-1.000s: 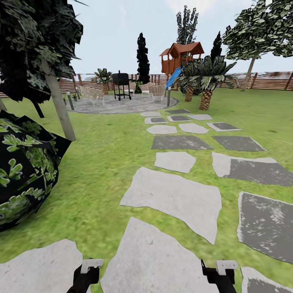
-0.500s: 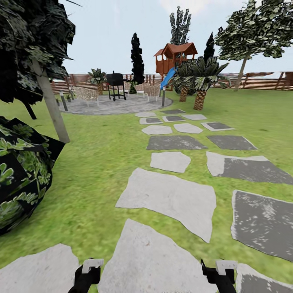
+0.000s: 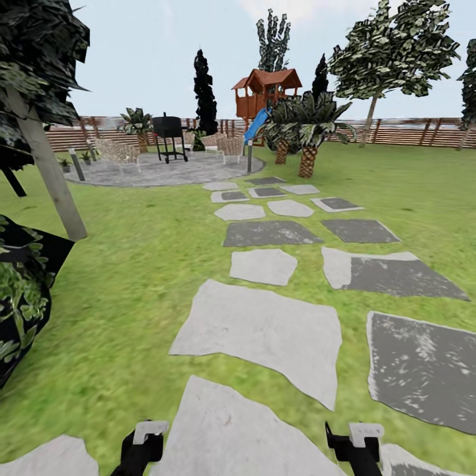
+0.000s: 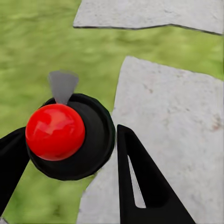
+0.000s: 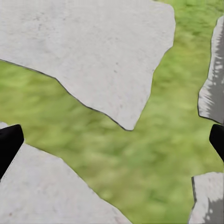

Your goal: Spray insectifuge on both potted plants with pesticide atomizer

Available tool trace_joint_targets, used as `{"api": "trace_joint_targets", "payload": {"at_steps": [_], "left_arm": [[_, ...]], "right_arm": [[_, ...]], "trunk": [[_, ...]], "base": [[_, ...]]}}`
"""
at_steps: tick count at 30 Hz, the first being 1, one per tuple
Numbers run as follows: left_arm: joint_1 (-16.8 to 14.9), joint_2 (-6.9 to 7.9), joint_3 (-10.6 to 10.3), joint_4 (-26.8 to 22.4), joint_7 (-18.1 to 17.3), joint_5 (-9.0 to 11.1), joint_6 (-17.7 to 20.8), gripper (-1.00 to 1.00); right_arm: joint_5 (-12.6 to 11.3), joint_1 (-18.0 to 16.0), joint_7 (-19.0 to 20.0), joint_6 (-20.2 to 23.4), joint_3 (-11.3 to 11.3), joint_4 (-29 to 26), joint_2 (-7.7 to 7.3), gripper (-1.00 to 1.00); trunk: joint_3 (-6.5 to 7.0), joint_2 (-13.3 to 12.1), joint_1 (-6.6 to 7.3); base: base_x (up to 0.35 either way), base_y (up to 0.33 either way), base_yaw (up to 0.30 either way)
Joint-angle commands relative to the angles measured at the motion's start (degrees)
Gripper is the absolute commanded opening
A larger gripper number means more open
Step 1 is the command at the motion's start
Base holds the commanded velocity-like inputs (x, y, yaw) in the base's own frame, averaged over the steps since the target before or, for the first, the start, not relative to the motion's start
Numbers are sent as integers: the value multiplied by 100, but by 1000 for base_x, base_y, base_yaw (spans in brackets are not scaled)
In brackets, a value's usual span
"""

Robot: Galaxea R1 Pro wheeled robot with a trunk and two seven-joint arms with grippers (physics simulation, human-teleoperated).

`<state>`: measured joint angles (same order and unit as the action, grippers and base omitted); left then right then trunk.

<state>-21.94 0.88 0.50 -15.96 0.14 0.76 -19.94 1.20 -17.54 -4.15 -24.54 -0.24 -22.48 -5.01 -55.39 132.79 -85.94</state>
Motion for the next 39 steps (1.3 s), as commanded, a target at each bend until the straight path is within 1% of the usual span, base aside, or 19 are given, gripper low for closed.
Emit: {"api": "trace_joint_targets", "payload": {"at_steps": [1, 6, 34, 39], "left_arm": [[-2, 0, 3, 5, 3, 9, -18, -100], [-3, 0, 3, 5, 3, 3, -18, -100], [-2, -9, 3, 14, 3, 11, -26, -100], [-2, -9, 3, 14, 3, 11, -26, -100]], "right_arm": [[18, -3, -16, -16, 3, 26, 0, 100], [20, -2, -23, -20, 1, 133, 6, 100], [-6, -4, -25, -25, -2, 279, 9, 100], [-6, -1, -25, -25, -2, 280, 9, 100]], "trunk": [[-5, 2, -2], [-5, 2, -2], [-5, 2, -2], [-30, 2, -2]], "base": [[338, 0, -1], [338, 0, 0], [339, 0, 0], [339, 0, 0]]}}
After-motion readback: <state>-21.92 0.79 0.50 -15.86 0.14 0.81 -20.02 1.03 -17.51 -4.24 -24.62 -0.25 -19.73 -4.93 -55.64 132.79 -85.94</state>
